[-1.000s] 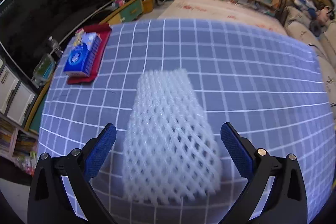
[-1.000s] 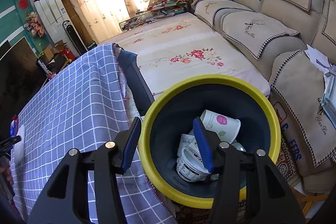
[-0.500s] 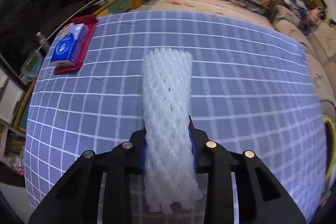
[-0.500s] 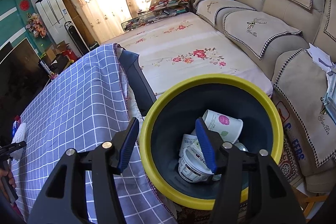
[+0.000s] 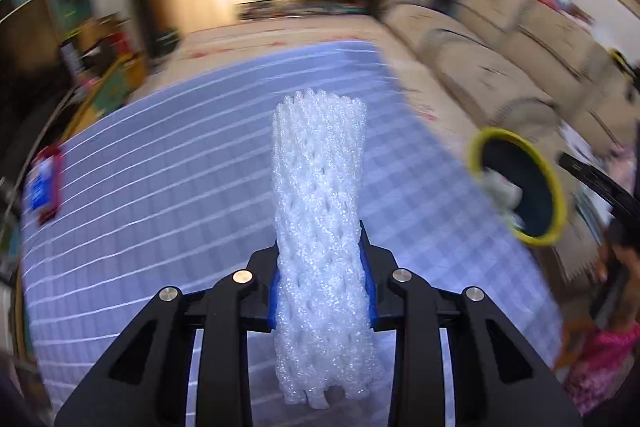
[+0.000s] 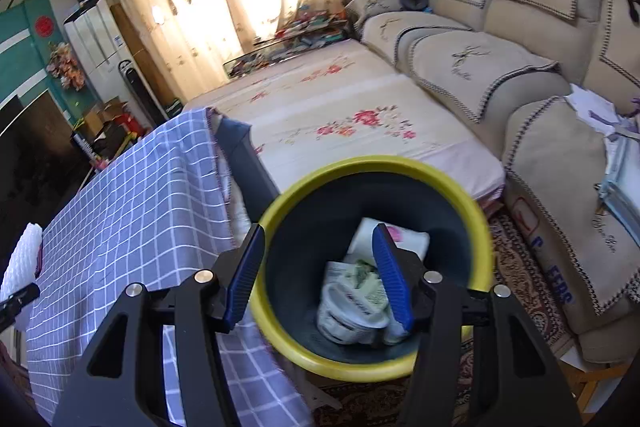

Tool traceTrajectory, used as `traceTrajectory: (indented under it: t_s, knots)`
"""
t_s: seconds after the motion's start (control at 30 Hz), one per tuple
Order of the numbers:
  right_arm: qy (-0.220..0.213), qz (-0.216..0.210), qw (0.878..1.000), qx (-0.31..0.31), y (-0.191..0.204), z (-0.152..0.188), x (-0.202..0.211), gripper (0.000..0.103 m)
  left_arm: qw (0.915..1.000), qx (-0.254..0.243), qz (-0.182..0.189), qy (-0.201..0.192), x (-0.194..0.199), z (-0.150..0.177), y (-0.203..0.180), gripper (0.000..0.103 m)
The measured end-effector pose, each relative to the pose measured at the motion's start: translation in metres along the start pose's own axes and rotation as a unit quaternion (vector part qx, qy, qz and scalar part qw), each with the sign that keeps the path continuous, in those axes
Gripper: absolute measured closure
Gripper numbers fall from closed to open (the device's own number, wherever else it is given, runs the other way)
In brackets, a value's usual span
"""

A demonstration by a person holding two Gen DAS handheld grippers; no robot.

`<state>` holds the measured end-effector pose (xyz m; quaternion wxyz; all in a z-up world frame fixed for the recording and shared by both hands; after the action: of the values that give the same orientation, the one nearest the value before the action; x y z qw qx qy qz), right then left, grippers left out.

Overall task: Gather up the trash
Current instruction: 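Carry the foam net over the bin and open the left gripper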

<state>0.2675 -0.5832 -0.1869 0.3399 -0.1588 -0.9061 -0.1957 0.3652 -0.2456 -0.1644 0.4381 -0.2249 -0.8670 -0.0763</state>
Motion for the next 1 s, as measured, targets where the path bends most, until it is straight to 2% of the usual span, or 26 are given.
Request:
traceTrajectory:
  t_s: [0.1,0.27,0.37,0.57,0.67,0.77,0.87,0.93,1.0]
  knots:
    - [-0.008,0.015,1.0,-0.012,-0.024,0.001,0.015,0.05,0.9982,-0.043,0.043,0.005,-0.008,-0.008,-0.059,0.073]
    - [-0.022,0.042,0.998,-0.04,-0.072,0.001,0.039,0.049,0.9902,-0.106,0.09,0.013,-0.028,-0.025,-0.147,0.073]
    - [-0.021,0.053,0.997,-0.045,-0.09,-0.001,0.046,0.049,0.9837,-0.121,0.128,0.039,-0.048,-0.031,-0.197,0.072]
    - [-0.016,0.054,0.997,-0.053,-0.113,0.002,0.048,0.049,0.9755,-0.154,0.141,0.068,-0.095,-0.046,-0.272,0.07]
    - [-0.011,0.055,0.997,-0.061,-0.124,0.007,0.046,0.049,0.9739,-0.168,0.129,0.08,-0.124,-0.047,-0.289,0.067]
    - [-0.009,0.061,0.996,-0.07,-0.135,0.01,0.049,0.049,0.9726,-0.167,0.128,0.098,-0.151,-0.045,-0.296,0.057]
    - [-0.009,0.069,0.995,-0.076,-0.143,0.01,0.051,0.046,0.9754,-0.155,0.116,0.106,-0.172,-0.045,-0.298,0.044]
    - [-0.009,0.07,0.995,-0.076,-0.144,0.01,0.051,0.046,0.9774,-0.147,0.109,0.106,-0.183,-0.047,-0.296,0.028]
    - [-0.008,0.069,0.995,-0.074,-0.143,0.009,0.05,0.046,0.9777,-0.143,0.108,0.109,-0.189,-0.048,-0.294,0.019]
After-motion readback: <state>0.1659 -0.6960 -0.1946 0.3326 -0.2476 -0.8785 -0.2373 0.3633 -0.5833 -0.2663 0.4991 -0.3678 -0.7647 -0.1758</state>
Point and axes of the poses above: each gripper's, at about its wrist camera, not at the fingertips, and x roughly against the way its jaws point, y to its left, z to its underside, the point moved 8 cm from there along -x, roughly the way its jaws point, and after that the axes turned 2 degrees about z, right-handed, at the moved point
